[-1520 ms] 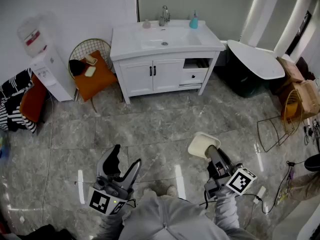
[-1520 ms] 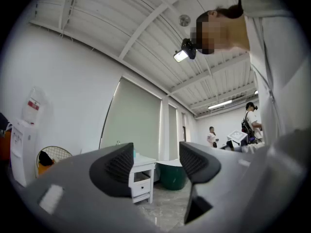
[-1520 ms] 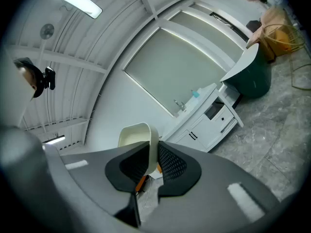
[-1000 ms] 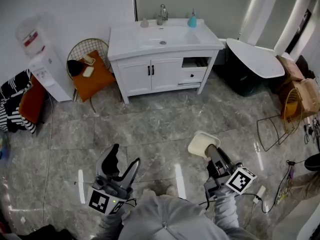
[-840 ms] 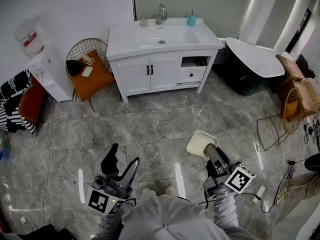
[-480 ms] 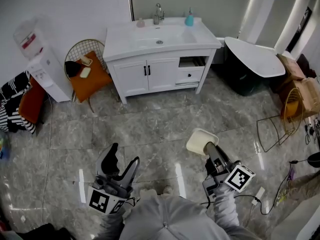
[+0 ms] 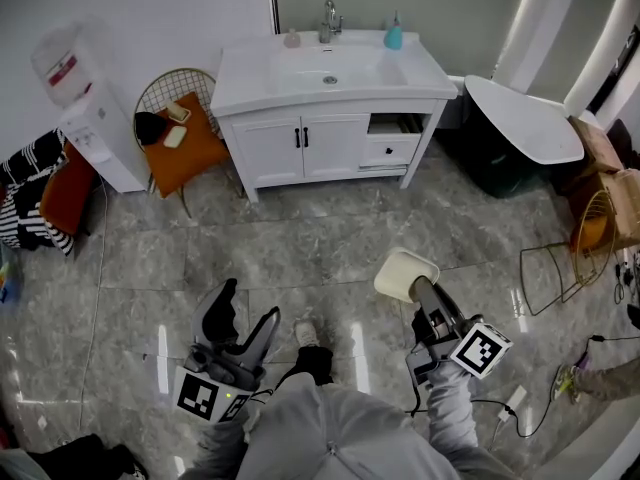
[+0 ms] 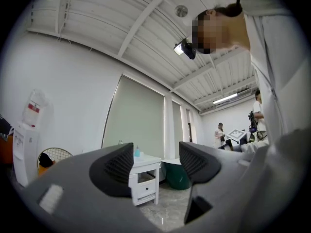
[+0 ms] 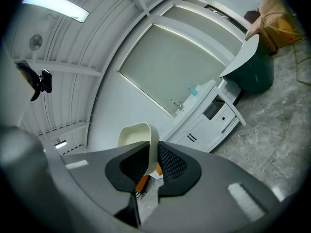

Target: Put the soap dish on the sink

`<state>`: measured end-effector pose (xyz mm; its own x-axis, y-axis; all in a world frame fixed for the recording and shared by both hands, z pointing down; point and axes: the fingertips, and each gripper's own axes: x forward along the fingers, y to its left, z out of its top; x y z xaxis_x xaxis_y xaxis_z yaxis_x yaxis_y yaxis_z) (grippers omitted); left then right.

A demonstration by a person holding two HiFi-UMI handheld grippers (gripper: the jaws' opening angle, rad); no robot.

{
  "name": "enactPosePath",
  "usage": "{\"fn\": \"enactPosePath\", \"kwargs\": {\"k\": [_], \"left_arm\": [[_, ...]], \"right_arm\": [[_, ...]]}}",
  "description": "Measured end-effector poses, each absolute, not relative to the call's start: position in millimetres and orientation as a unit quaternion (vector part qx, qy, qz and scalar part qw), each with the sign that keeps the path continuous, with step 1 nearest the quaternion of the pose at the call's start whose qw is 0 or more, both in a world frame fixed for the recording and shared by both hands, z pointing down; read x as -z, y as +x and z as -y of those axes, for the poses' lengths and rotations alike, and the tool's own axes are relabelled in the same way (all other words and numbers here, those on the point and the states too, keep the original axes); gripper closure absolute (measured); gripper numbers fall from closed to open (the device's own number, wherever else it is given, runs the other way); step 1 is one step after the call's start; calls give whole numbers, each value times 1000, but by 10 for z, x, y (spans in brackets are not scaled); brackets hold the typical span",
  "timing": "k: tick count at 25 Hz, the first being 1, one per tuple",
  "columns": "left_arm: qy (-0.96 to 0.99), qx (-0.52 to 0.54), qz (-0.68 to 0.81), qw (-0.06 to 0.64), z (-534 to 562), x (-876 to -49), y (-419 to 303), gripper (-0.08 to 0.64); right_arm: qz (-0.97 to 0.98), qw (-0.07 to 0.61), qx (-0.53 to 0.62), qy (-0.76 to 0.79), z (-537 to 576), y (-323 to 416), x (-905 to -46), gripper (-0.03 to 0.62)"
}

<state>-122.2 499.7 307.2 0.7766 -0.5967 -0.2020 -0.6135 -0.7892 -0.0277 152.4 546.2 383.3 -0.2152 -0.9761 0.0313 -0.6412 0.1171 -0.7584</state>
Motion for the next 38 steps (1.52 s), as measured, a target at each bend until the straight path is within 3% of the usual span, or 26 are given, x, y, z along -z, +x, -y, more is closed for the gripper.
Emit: {"fn": "enactPosePath", "kwargs": {"k": [21, 38], "left_arm": [[-954, -95, -279, 55, -2600, -3025, -814, 241], [-931, -77, -356, 41, -1038, -3221, -615, 241]], "right_arm": [[-706, 229, 324, -587, -2934, 1712, -3682, 546], [-750, 174, 338, -541, -854, 2023, -3758, 546]]}}
